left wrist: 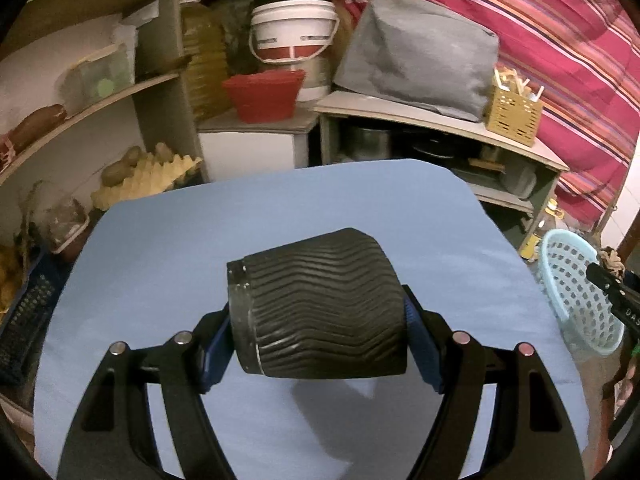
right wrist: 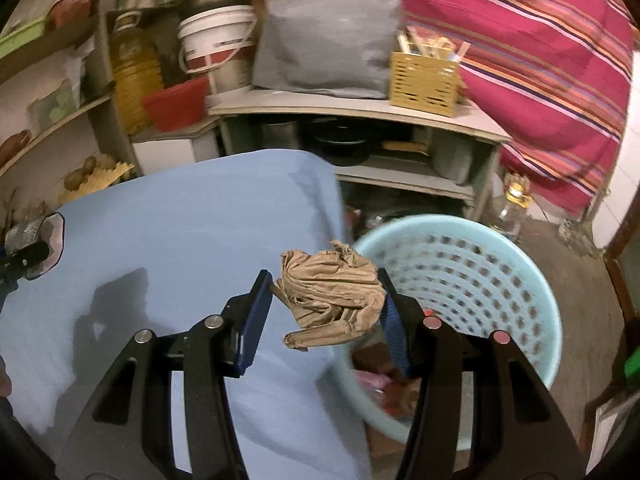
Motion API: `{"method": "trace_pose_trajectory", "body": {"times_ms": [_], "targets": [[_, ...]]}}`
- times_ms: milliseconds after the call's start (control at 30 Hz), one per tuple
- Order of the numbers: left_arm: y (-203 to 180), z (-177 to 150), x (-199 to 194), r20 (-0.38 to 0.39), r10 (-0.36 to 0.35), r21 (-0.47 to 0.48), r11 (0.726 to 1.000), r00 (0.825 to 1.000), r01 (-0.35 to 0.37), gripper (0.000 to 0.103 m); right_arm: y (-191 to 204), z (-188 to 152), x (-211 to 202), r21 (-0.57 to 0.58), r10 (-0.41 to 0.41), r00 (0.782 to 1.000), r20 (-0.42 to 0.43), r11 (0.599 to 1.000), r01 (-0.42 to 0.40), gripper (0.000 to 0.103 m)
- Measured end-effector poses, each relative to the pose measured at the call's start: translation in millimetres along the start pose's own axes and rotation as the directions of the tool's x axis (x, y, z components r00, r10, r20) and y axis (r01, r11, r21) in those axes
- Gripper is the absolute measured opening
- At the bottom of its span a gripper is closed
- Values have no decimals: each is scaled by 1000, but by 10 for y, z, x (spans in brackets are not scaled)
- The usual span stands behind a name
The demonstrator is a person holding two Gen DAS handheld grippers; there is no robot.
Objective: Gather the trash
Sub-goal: 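Carry the black cup with the left tool while the right tool carries the brown paper to the wastebasket, then release the brown paper into the wastebasket with the right tool while the left tool drops the black cup in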
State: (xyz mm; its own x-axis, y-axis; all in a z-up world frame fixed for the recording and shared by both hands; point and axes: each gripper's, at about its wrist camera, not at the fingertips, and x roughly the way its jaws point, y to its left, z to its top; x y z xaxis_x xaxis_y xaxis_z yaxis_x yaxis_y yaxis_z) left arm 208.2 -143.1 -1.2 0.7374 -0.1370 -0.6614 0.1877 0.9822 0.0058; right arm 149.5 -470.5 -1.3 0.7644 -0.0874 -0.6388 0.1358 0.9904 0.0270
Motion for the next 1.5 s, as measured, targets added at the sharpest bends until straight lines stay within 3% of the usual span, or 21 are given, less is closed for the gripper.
{"method": "trace_pose_trajectory", "body": {"times_ms": [333, 567, 1100, 1500], "targets": [[-620, -53, 64, -7, -39, 41, 998, 999, 40, 74, -838, -242, -166, 103, -86, 996, -2, 991, 86, 52], [-951, -77, 45, 5, -47, 75, 996, 999, 47, 74, -1150, -316, -206, 147, -108, 994, -4, 983, 108, 52], [-1718, -10, 158, -4, -128, 106, 986, 992, 128, 74, -1238, -255, -269, 142, -80, 997, 11, 987, 78, 52], [-2116, 89, 280, 7, -145, 145, 979, 989, 143, 74, -1190, -83, 163, 133, -27, 999, -16, 991, 29, 57]]}}
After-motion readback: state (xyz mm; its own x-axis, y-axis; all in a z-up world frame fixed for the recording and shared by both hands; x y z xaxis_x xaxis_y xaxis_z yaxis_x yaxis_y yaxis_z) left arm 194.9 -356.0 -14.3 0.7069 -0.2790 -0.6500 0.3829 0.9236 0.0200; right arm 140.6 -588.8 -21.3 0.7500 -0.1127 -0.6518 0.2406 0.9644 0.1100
